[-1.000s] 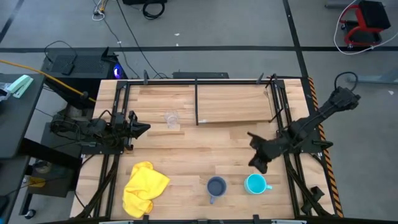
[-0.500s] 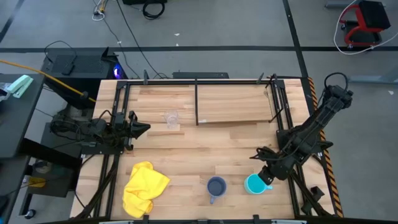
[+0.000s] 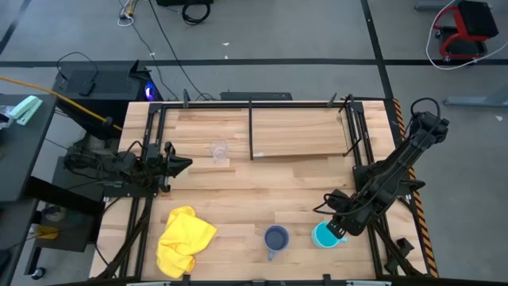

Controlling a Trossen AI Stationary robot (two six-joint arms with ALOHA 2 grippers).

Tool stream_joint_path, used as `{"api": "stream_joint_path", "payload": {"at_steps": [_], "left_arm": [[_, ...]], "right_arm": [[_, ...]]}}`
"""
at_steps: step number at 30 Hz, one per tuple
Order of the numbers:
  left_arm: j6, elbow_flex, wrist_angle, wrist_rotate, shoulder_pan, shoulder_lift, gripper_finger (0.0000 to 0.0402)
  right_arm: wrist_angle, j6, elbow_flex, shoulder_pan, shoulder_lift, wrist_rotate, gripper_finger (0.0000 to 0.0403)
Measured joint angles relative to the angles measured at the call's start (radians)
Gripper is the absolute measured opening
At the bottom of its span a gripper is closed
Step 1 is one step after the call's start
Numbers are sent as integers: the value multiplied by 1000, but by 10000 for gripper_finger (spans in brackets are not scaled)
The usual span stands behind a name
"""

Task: Stack small to large cups/mugs on shelf
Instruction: Move the light blue mug to the middle right of the table

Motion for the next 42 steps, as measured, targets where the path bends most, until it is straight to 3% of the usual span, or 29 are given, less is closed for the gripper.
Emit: {"api": "stream_joint_path", "payload": {"at_steps": [22,42], "left_arm": [[-3,0,-10,0,0,0,38],[-9,0,-16,0,0,0,36]], "right_arm": [[24,-13,0,0,-6,0,58],[44,-24,0,0,77,-12,59]]}}
